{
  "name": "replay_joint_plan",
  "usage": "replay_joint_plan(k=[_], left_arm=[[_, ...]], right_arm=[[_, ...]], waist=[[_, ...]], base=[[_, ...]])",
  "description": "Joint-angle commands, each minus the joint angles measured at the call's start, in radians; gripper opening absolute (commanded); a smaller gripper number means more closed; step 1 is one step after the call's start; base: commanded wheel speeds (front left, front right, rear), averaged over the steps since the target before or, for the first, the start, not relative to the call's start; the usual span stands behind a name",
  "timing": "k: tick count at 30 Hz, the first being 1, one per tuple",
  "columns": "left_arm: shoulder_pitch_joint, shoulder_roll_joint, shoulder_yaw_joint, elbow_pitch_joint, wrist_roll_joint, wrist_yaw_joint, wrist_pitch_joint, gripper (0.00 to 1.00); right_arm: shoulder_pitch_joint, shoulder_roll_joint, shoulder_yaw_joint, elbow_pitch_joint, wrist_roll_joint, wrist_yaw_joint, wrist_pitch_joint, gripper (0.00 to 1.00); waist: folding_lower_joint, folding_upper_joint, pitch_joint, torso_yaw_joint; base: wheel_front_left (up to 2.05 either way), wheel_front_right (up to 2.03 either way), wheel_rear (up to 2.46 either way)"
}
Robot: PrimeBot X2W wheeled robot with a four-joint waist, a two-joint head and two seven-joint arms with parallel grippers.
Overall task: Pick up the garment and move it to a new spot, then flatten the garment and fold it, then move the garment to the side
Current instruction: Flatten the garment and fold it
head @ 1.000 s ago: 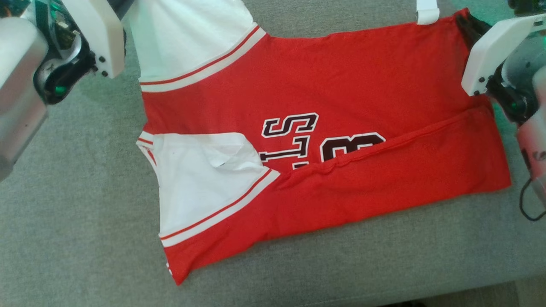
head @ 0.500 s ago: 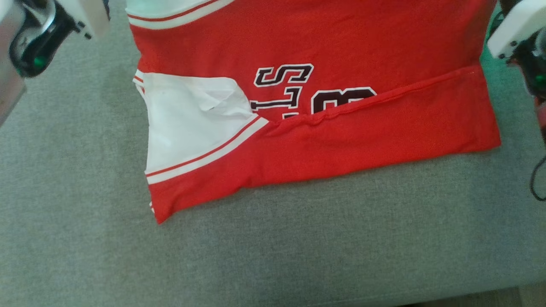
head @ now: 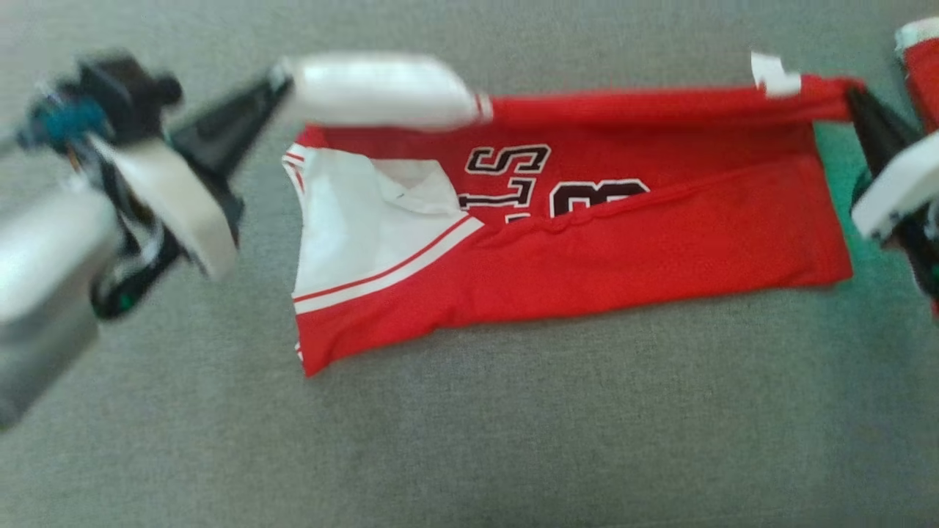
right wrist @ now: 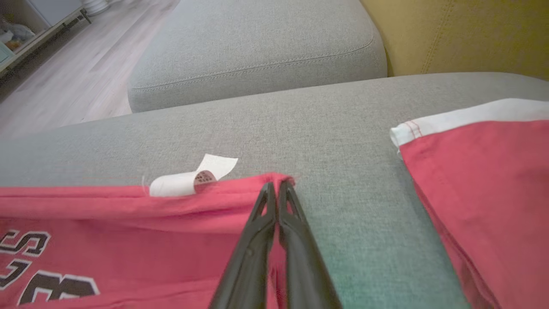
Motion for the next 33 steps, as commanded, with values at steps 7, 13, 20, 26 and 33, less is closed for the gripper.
replay_joint_plan(k=[7, 13, 20, 26, 33], left_arm=[[0.147, 0.093, 0.045, -0.158, 0.056, 0.063, -0.023, 0.00], [0.286, 0.106, 0.045, -0.250, 0.125, 0.143, -0.047, 0.00], [0.418, 0.036, 0.062, -0.234, 0.108, 0.268, -0.127, 1.00], [0.580, -0.103, 0.253, -0.240, 0.163, 0.499, -0.170, 1.00], [0.893, -0.318, 0.556, -0.352, 0.434, 0.611, -0.170, 1.00]], right_arm=[[0.190, -0.064, -0.022, -0.122, -0.014, 0.007, -0.024, 0.00], [0.314, -0.061, -0.073, -0.182, -0.048, 0.007, -0.039, 0.00], [0.407, 0.009, -0.178, -0.193, -0.091, 0.007, -0.110, 1.00], [0.517, 0.090, -0.284, -0.217, -0.128, 0.007, -0.222, 1.00], [0.559, 0.149, -0.382, -0.183, -0.168, 0.007, -0.254, 1.00]], waist=[[0.0002, -0.0001, -0.076, 0.026], [0.0002, -0.0001, -0.090, 0.028], [0.0002, -0.0001, -0.113, 0.040], [0.0002, -0.0001, -0.155, 0.071], [0.0002, -0.0001, -0.217, 0.127]], base=[[0.00, 0.00, 0.00], [0.00, 0.00, 0.00], [0.00, 0.00, 0.00], [0.00, 0.00, 0.00], [0.00, 0.00, 0.00]])
